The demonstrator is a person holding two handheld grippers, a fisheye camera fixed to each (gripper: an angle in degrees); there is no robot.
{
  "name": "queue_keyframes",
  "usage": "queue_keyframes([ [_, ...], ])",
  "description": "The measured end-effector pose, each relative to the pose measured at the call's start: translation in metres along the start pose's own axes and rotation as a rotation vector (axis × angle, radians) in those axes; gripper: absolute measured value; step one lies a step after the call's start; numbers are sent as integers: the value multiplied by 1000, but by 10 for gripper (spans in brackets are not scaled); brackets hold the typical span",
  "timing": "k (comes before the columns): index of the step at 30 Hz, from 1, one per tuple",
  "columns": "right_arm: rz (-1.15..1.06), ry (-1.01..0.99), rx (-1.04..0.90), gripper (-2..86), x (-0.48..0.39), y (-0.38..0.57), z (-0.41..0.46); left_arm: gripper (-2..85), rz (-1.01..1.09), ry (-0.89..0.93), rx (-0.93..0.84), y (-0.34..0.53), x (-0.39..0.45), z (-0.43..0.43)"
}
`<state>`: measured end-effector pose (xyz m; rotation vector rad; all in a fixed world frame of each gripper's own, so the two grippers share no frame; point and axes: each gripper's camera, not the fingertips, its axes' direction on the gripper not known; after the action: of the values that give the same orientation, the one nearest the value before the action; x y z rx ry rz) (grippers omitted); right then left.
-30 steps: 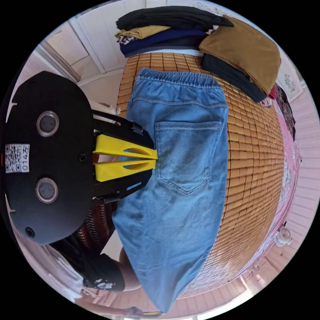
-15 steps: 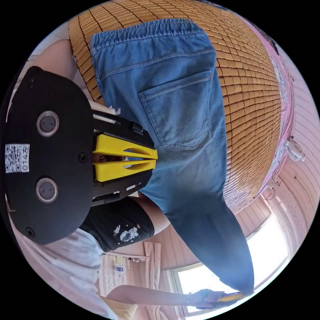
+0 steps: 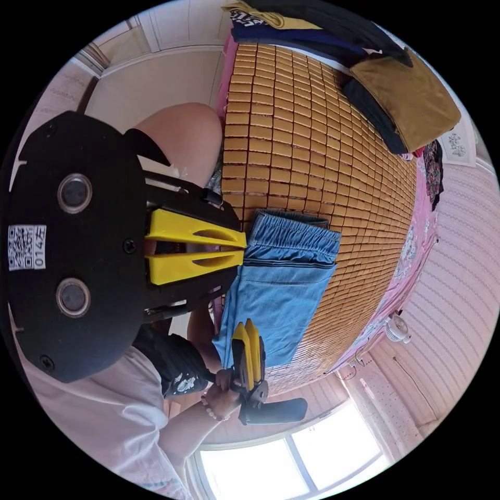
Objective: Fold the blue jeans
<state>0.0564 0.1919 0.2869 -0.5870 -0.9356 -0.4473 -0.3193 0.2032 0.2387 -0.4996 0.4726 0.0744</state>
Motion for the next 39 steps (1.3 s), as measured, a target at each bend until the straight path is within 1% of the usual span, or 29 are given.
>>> queue_keyframes([
  [2,2,52,13,70,-1,-20,-2,43,44,-13,-16,-8,14,15],
  [7,-36,179,12,70,-11,-90,10,73,121,-91,-11,-22,45,41],
  [10,-39,194,-33,71,-14,-121,30,88,139,-145,-100,-28,57,68],
  [11,-37,198,-41,72,-14,-126,34,84,153,-205,-100,-27,62,74],
  [14,-32,262,-92,76,-18,-152,55,72,233,-258,-109,-23,77,78],
  [16,-28,371,-140,83,-26,-176,73,53,253,-237,-122,-20,81,77],
  [17,-33,393,-147,85,-29,-182,77,34,247,-235,-125,-18,83,75],
  [19,-41,475,-148,95,-42,-204,93,23,250,-236,-123,-15,86,72],
  [24,31,547,-155,109,-39,-225,121,10,262,-244,-81,-8,98,59],
  [27,41,540,-132,86,-37,-228,117,6,302,-244,-53,-4,111,49],
  [32,161,378,-49,33,-16,-219,84,3,369,-199,0,1,135,37],
  [35,198,335,32,19,-12,-204,53,2,415,-136,35,6,152,30],
  [39,238,238,229,9,-12,-167,-11,2,487,-61,117,13,175,11],
])
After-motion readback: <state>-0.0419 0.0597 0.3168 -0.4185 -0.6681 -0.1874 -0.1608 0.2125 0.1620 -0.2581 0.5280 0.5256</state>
